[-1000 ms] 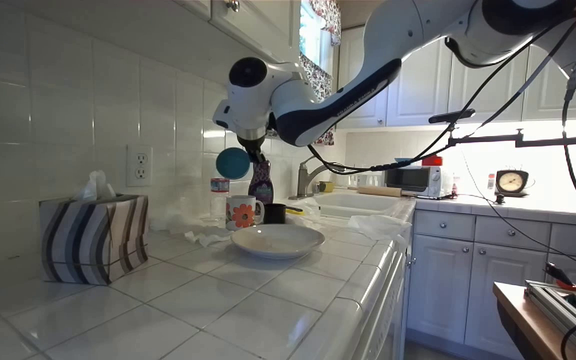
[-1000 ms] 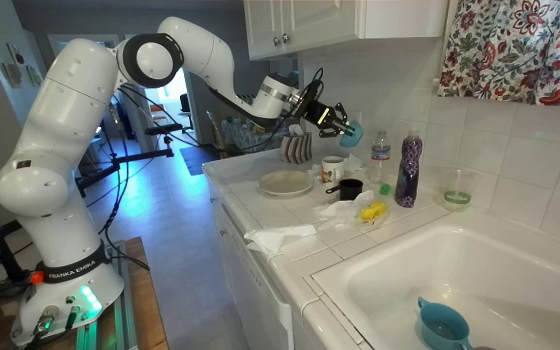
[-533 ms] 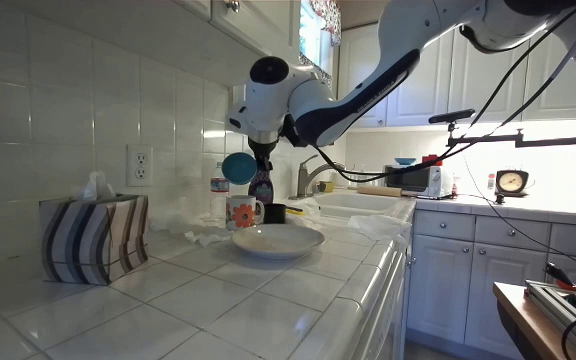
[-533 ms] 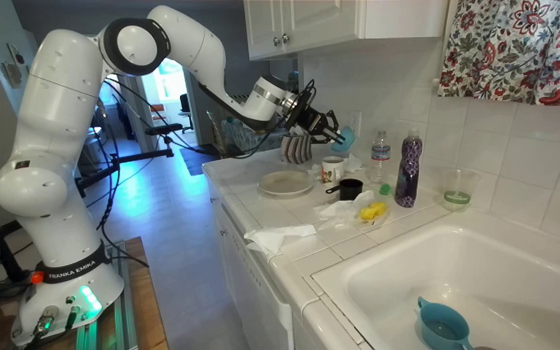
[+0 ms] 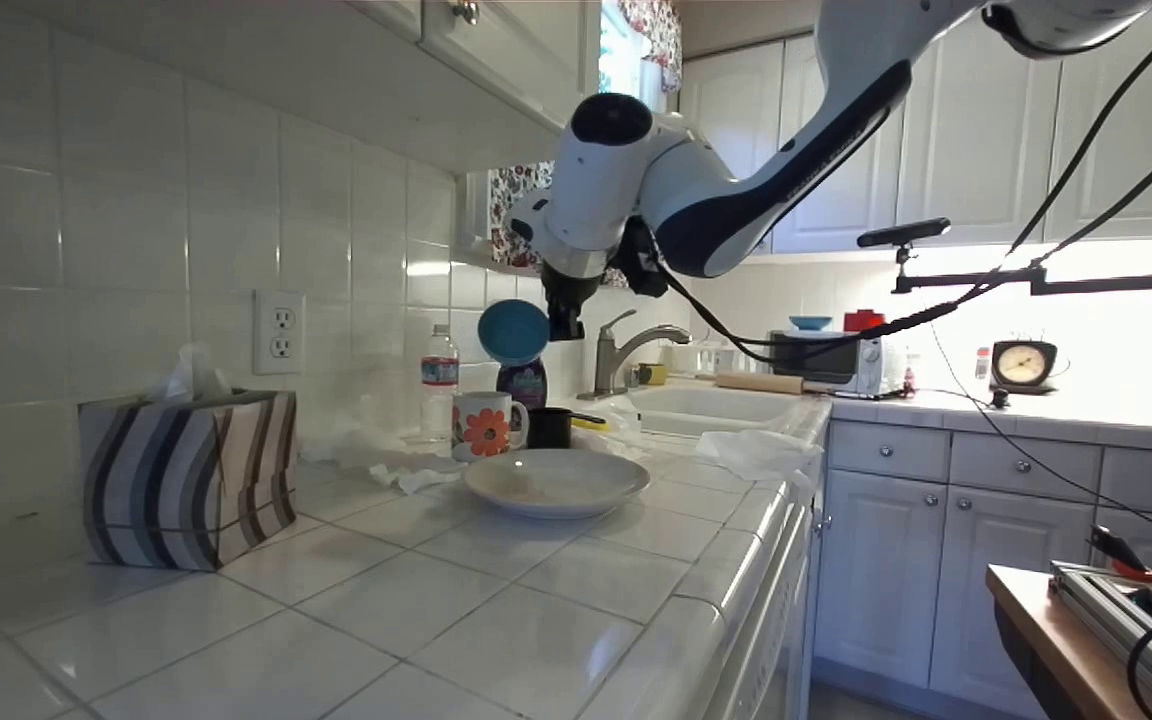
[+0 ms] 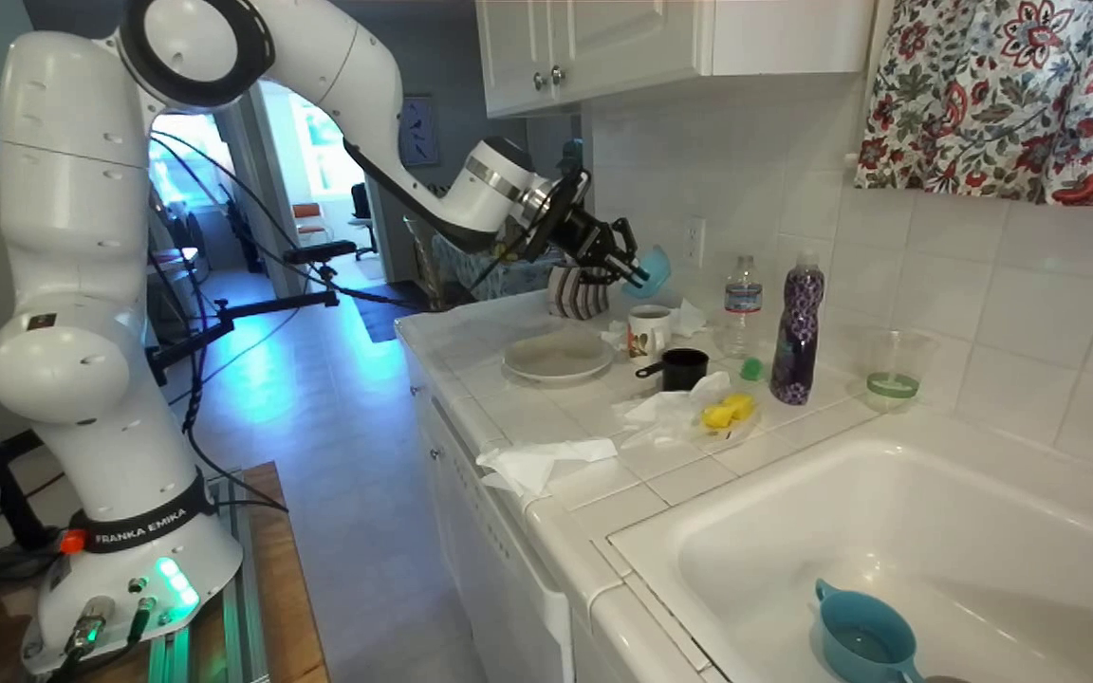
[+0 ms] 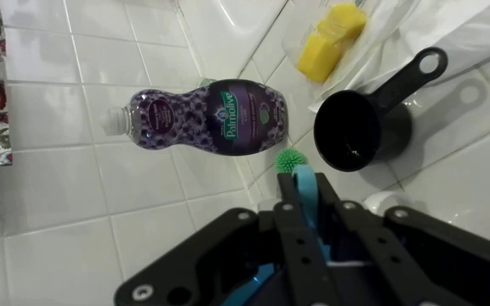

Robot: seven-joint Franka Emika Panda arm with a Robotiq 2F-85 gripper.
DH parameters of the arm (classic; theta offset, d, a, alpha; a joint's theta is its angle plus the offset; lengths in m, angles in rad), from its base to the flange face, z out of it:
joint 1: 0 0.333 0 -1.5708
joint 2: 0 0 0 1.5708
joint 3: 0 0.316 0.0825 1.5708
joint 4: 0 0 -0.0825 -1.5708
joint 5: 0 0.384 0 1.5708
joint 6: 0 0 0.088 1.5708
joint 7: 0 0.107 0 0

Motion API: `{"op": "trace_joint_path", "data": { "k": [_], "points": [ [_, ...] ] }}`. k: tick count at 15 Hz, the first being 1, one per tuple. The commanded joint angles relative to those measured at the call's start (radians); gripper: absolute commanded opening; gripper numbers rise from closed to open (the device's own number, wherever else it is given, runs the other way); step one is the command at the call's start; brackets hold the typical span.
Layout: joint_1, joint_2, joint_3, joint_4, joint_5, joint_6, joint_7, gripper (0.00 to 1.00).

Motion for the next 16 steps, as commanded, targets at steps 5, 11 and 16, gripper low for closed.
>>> {"op": "trace_joint_path", "data": {
  "k": [5, 11, 16],
  "points": [
    [-0.064, -0.231, -0.053, -0.335, -0.092, 0.236, 0.204, 0.03],
    [-0.114, -0.298, -0.118, -0.493, -0.171, 0.438, 0.421, 0.03],
    [-0.167, -0.273, -0.187, -0.543, -0.223, 0.614, 0.538, 0.03]
  ]
}}
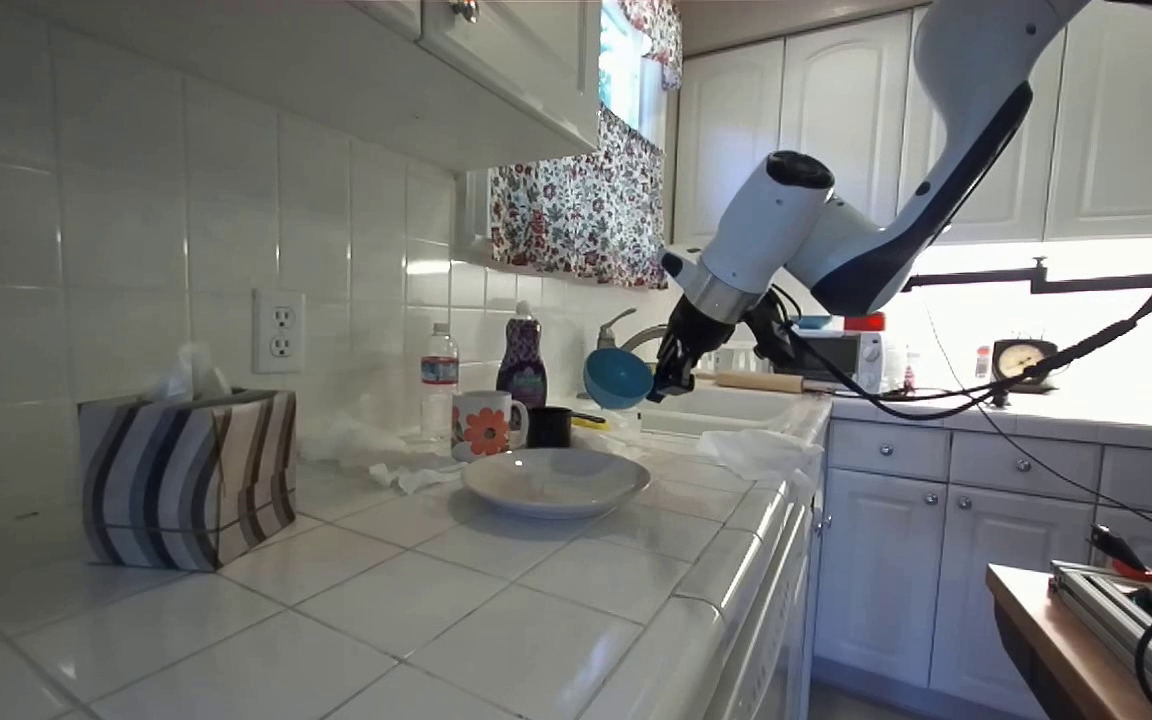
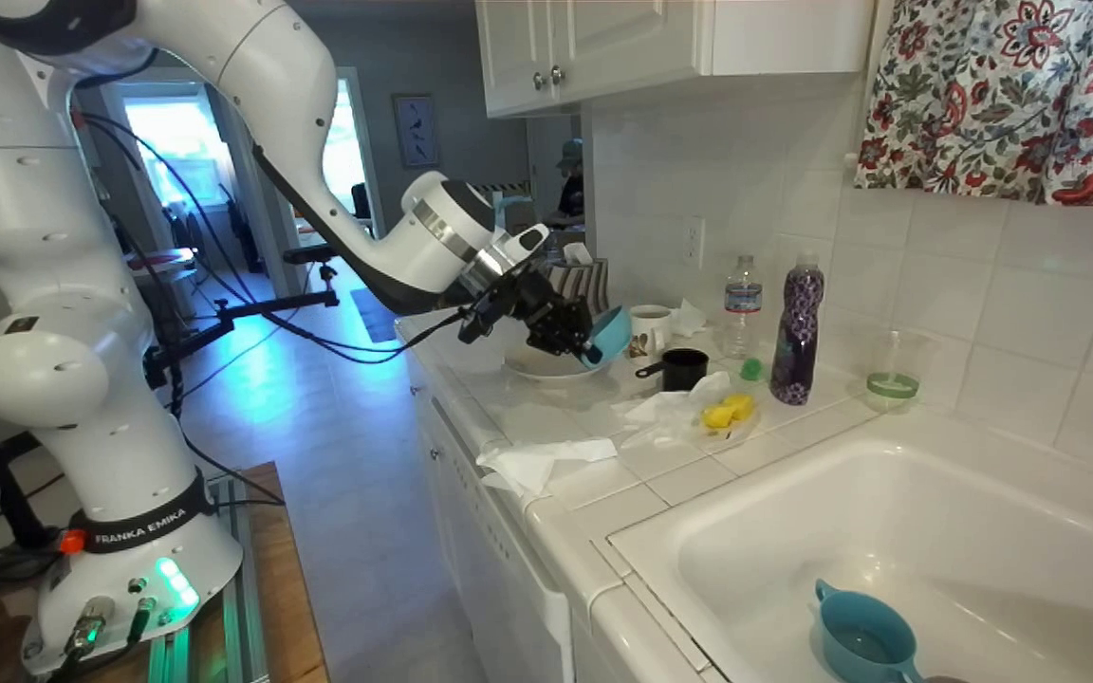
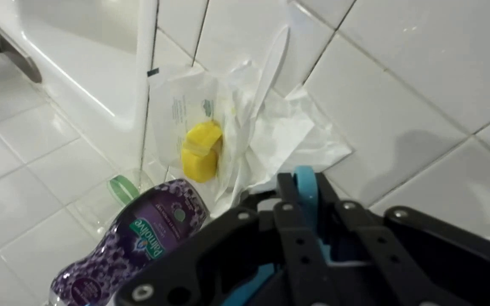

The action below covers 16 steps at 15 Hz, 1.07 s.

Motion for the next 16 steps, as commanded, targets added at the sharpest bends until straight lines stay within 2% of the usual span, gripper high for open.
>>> {"op": "trace_joint_path", "data": {
  "k": [1, 4, 7, 10, 12, 13, 16],
  "points": [
    [-0.045, -0.005, -0.045, -0.037, -0.026, 0.126, 0.031, 0.03],
    [-0.081, 0.018, -0.083, -0.029, 0.031, 0.237, -0.087, 0.03],
    [-0.117, 0.081, -0.106, -0.024, 0.16, 0.362, -0.258, 0.03],
    [-0.152, 0.154, -0.084, -0.05, 0.329, 0.456, -0.471, 0.03],
    [-0.154, 0.184, -0.065, -0.074, 0.399, 0.461, -0.571, 0.03],
    [-0.243, 0.187, 0.039, -0.075, 0.396, 0.426, -0.594, 0.03],
    [-0.361, 0.165, 0.204, -0.081, 0.487, 0.319, -0.712, 0.03]
  ]
}}
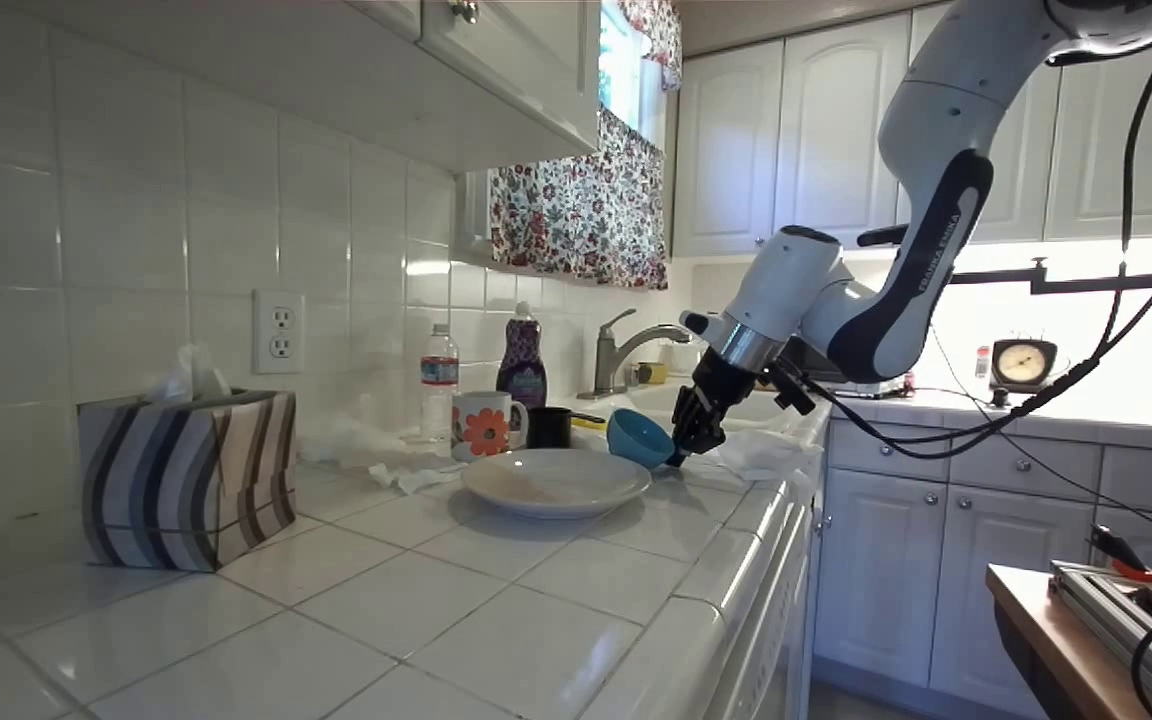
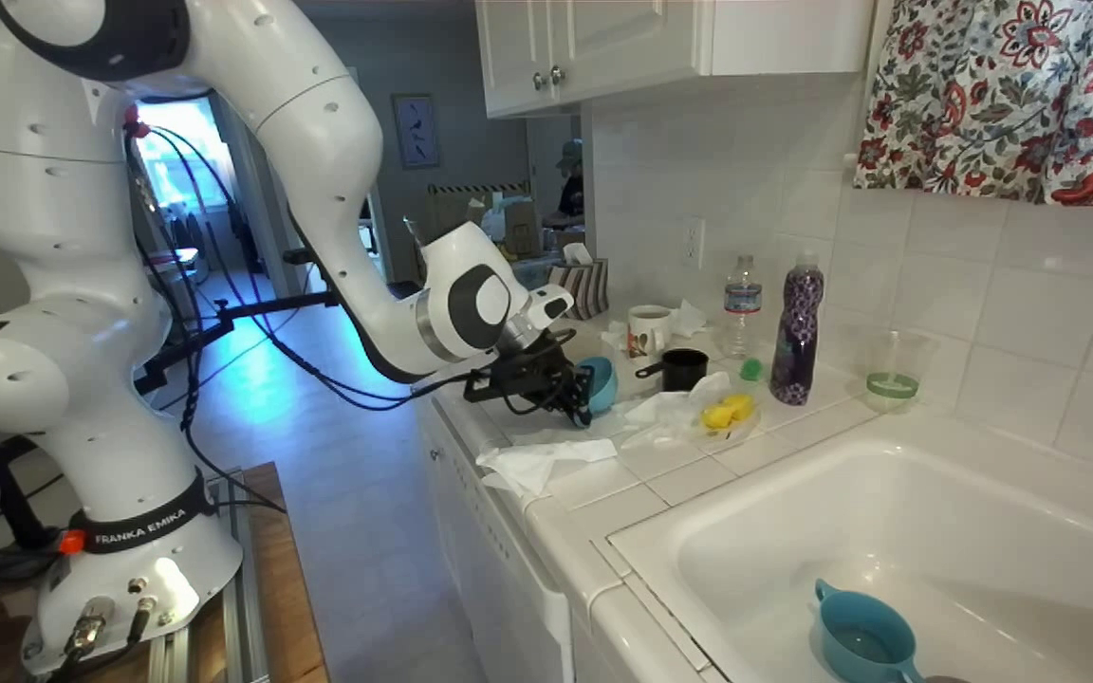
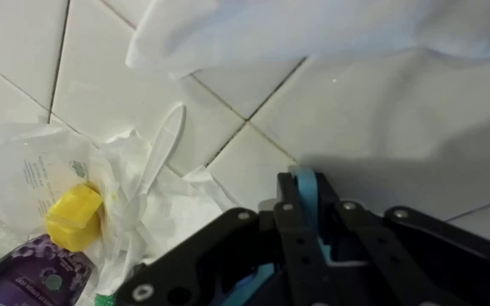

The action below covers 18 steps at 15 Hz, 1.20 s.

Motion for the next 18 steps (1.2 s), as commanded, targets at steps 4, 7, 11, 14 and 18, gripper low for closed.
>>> {"op": "trace_joint_path", "data": {
  "k": [4, 7, 11, 14, 18],
  "points": [
    [-0.277, -0.046, 0.375, 0.024, 0.373, -0.25, -0.418, 0.03],
    [-0.387, -0.07, 0.528, 0.092, 0.59, -0.392, -0.652, 0.03],
    [-0.48, -0.119, 0.642, 0.242, 0.852, -0.64, -0.958, 0.03],
    [-0.287, -0.174, 0.42, 0.392, 0.997, -0.864, -1.143, 0.03],
    [-0.073, -0.169, 0.172, 0.527, 0.981, -1.061, -1.216, 0.03]
  ]
}}
